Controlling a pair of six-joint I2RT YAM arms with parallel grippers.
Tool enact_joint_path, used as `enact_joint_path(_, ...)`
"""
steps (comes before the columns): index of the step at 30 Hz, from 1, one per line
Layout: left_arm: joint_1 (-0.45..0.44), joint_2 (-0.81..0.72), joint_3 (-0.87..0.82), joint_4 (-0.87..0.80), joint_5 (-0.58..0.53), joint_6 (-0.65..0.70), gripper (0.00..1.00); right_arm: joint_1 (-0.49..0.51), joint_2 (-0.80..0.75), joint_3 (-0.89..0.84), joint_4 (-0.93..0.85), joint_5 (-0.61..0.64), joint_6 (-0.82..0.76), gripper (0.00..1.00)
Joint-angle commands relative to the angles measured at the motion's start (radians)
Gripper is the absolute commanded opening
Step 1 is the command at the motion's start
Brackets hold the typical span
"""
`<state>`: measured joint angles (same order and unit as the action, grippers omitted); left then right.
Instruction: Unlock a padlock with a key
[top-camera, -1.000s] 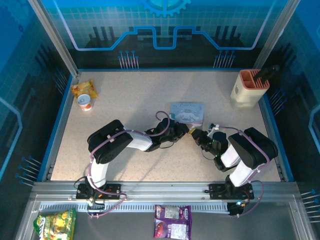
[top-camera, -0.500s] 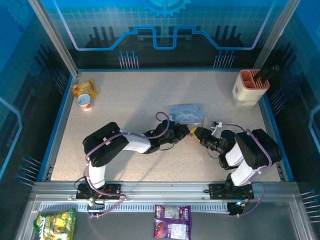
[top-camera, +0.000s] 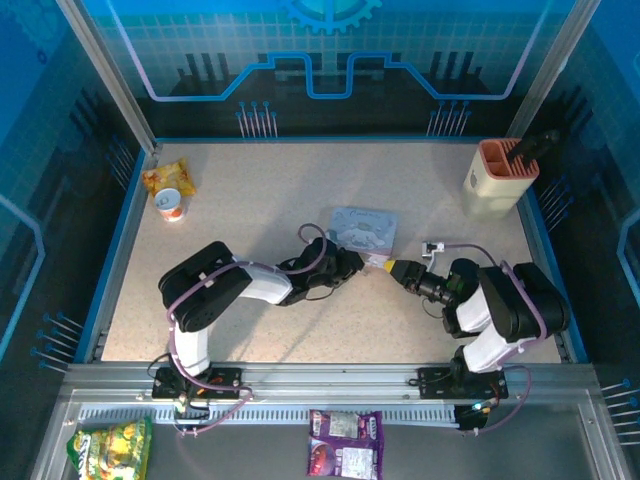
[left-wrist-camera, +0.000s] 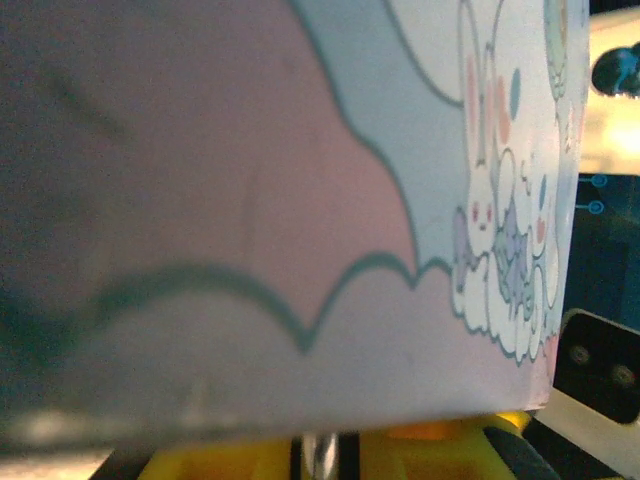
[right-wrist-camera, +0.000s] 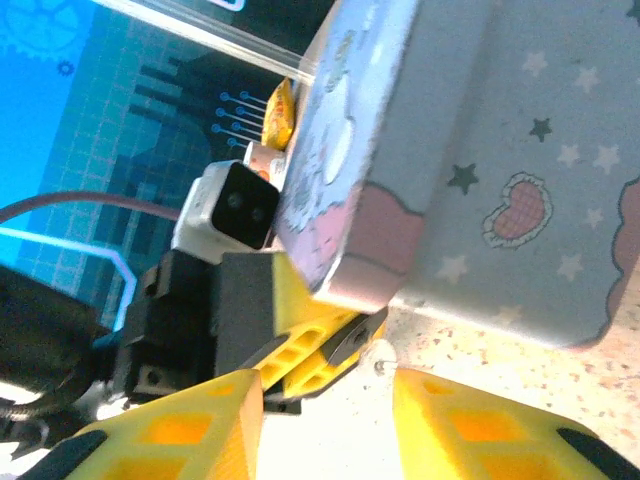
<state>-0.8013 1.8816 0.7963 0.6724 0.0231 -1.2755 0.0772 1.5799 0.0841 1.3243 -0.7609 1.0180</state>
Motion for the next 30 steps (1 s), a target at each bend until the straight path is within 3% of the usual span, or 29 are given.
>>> enact_joint_path(1,0.031,-0.048,-0.013,-0.022,0.019,-0.006,0.05,-0.002,-0.133,0.025,-0.175,-0.031,-0.138,0.35)
enact_joint_path(4,0.047,-0.054,-0.023,-0.026,0.029,-0.012,0.05,0.09,-0.358,0.096,-0.607,0.061,-0.336,0.37)
enact_joint_path(6,0.054,-0.058,-0.028,-0.021,0.038,-0.017,0.05,0.228,-0.553,0.177,-0.973,0.275,-0.562,0.41)
enact_joint_path(7,0.057,-0.058,-0.03,-0.016,0.043,-0.017,0.05,0.287,-0.618,0.189,-1.04,0.372,-0.629,0.42)
enact_joint_path(8,0.057,-0.061,-0.029,-0.014,0.049,-0.014,0.05,0.34,-0.675,0.178,-1.046,0.457,-0.67,0.42)
enact_joint_path(11,0.06,-0.071,-0.027,-0.028,0.063,-0.01,0.05,0.403,-0.738,0.095,-0.913,0.54,-0.722,0.41)
enact_joint_path(17,0.067,-0.103,-0.041,-0.062,0.08,-0.018,0.05,0.558,-0.706,0.079,-0.838,0.721,-0.878,0.41)
enact_joint_path(26,0.084,-0.187,-0.111,-0.059,0.098,-0.028,0.04,0.718,-0.424,0.126,-0.61,0.835,-1.089,0.42)
enact_joint_path(30,0.088,-0.227,-0.149,-0.051,0.102,-0.033,0.04,0.736,-0.293,0.144,-0.474,0.87,-1.151,0.41)
